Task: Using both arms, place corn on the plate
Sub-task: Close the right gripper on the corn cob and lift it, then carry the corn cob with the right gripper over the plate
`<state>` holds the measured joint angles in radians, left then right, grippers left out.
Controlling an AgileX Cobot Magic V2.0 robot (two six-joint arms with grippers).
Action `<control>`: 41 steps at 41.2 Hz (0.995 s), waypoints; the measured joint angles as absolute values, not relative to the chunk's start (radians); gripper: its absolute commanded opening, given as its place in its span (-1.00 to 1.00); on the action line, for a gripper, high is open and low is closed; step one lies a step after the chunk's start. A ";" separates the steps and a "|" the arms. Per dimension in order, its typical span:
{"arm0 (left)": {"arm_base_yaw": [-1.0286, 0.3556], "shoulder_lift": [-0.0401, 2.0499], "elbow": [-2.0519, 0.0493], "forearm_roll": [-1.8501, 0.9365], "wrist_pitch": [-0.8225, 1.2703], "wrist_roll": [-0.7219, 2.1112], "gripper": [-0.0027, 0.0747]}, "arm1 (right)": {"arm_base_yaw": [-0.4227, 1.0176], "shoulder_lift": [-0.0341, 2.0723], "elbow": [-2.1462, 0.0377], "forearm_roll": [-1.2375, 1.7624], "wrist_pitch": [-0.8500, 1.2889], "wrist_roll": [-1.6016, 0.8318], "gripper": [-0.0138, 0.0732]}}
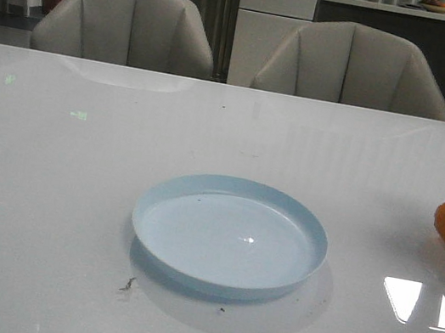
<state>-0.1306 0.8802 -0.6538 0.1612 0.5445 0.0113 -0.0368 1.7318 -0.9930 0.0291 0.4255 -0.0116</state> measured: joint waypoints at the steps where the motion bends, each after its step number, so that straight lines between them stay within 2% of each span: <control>1: -0.131 0.880 -0.654 0.161 0.545 0.011 -0.26 | -0.035 1.739 -0.994 0.029 0.425 -0.012 0.68; 8: -0.131 0.880 -0.654 0.161 0.545 0.011 -0.26 | -0.015 1.775 -0.994 0.029 0.412 -0.012 0.64; 15: -0.131 0.880 -0.654 0.161 0.547 0.011 -0.26 | -0.013 1.776 -0.997 0.029 0.400 -0.012 0.21; 19: -0.131 0.880 -0.654 0.161 0.547 0.011 -0.26 | -0.013 1.776 -0.998 0.029 0.393 -0.012 0.05; 31: -0.131 0.880 -0.654 0.161 0.547 0.011 -0.26 | 0.007 1.783 -1.087 0.029 0.415 -0.014 0.05; 41: -0.131 0.880 -0.654 0.161 0.547 0.011 -0.26 | 0.136 1.784 -1.301 0.029 0.532 -0.056 0.05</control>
<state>-0.1306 0.8802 -0.6538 0.1612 0.5467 0.0113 0.1362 1.7842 -1.3007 0.0291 0.5320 -0.0556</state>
